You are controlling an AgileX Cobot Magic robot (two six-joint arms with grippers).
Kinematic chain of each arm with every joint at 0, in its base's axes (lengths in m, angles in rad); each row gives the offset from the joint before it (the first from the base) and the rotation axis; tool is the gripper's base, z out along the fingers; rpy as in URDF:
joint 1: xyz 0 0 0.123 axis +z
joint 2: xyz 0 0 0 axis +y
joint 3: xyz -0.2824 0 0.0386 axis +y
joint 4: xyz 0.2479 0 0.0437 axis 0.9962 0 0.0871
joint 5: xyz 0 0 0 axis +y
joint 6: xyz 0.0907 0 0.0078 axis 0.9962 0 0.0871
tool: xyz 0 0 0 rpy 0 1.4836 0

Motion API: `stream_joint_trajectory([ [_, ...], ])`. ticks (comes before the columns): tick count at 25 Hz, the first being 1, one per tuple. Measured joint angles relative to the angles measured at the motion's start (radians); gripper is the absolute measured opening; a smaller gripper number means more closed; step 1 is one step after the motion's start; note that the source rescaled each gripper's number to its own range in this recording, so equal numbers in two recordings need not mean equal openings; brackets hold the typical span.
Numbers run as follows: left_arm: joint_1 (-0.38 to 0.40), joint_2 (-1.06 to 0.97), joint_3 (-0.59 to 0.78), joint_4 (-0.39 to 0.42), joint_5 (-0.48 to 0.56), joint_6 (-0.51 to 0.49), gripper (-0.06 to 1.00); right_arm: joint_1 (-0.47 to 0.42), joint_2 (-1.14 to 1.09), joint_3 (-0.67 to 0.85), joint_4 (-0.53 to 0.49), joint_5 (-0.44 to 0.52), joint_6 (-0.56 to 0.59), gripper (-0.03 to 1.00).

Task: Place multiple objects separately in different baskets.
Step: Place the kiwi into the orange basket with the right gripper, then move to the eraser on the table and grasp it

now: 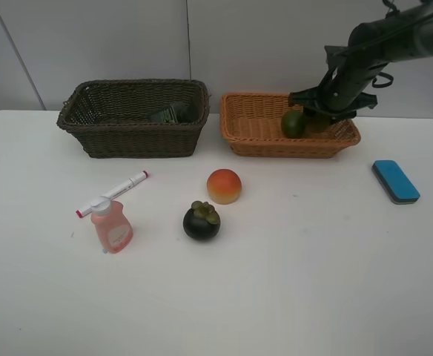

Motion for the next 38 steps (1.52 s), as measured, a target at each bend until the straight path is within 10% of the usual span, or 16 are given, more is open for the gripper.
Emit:
stream_joint_trajectory([
  [2,0.0,0.0,0.0,0.0,0.0,0.0,0.99,0.0,0.0,0.0,0.0,0.005,-0.031,0.36],
  [6,0.0,0.0,0.0,0.0,0.0,0.0,0.99,0.0,0.0,0.0,0.0,0.02,-0.085,0.85],
  [8,0.0,0.0,0.0,0.0,0.0,0.0,0.99,0.0,0.0,0.0,0.002,0.027,-0.089,0.94],
  [22,0.0,0.0,0.0,0.0,0.0,0.0,0.99,0.0,-0.055,0.0,0.005,0.079,-0.093,0.98],
  [38,0.0,0.0,0.0,0.0,0.0,0.0,0.99,-0.008,-0.248,-0.001,0.03,0.529,-0.094,0.98],
])
